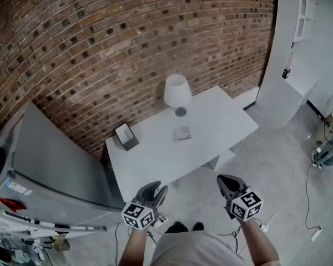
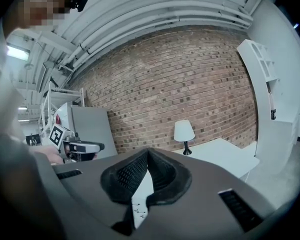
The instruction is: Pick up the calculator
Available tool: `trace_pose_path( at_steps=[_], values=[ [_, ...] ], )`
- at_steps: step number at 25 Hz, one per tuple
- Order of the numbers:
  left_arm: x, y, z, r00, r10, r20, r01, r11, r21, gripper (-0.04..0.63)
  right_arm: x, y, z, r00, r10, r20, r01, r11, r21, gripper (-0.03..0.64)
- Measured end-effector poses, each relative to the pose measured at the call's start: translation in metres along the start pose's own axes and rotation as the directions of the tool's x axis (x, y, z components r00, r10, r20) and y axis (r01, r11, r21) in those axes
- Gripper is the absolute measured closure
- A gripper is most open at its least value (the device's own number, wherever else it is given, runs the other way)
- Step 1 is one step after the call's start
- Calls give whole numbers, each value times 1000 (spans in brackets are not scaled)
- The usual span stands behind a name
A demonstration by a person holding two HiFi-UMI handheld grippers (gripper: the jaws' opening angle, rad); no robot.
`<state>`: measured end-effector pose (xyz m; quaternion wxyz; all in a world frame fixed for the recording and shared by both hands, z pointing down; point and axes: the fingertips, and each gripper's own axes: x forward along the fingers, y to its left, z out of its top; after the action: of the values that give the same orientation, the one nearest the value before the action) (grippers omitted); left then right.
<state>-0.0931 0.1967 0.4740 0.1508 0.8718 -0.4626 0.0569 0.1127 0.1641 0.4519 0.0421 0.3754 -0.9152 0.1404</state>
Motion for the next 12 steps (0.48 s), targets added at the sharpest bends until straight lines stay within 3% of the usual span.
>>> trace_pose_path(
  at_steps=[12],
  values=[
    [24,15,-10,1000,-16,-25,15,999,-35,447,26,-19,-7,999,8,-34,-7,1000,23,604]
  ],
)
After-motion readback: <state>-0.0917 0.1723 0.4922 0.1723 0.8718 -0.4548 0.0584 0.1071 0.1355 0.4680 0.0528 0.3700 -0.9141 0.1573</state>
